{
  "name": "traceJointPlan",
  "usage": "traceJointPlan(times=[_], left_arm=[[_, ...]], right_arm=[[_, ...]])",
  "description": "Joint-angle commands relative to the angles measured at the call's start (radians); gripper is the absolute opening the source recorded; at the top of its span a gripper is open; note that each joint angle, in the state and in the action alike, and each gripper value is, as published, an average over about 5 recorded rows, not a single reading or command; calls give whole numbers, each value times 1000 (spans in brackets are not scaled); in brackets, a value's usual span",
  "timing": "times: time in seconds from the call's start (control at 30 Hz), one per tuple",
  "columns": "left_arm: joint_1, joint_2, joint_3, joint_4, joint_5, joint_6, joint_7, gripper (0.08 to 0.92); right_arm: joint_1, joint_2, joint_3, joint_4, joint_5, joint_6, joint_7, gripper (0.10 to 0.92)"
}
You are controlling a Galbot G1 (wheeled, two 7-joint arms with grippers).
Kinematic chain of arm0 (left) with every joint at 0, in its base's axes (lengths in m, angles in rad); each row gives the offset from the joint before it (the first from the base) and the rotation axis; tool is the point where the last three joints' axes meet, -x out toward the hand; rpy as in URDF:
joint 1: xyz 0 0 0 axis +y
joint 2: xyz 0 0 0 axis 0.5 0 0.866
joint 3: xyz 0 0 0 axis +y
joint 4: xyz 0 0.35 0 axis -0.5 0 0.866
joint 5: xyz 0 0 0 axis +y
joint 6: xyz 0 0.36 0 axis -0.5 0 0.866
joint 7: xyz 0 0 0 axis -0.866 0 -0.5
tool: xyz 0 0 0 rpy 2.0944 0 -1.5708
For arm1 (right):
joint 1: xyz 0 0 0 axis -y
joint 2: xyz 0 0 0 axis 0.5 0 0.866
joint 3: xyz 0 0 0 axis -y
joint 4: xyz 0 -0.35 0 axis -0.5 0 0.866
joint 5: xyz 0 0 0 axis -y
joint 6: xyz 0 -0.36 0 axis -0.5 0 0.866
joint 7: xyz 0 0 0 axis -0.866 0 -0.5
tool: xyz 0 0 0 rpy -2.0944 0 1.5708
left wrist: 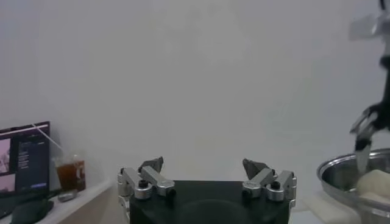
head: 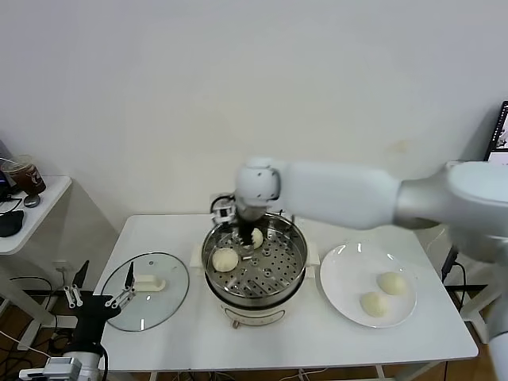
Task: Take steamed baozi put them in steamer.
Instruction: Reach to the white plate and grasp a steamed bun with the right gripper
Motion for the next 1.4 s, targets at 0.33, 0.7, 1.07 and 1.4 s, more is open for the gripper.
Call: traceJointPlan(times=[0.33,0.7,1.07,1.4], left_arm=[[2,9,19,18,9,-3,3,823],[8,1,15,6,15,2,5,823],[14,-8,9,3,22,1,5,823],[21,-10,-7,-4,21,-2,3,823]], right_arm=[[1,-764,37,322,-400,341,-304,823],[-550,-867,308,221,-563,386,-136,823],[-808,-757,512,95,-603,397,-66,823],[-836,-664,536,15,-626,405,-30,823]])
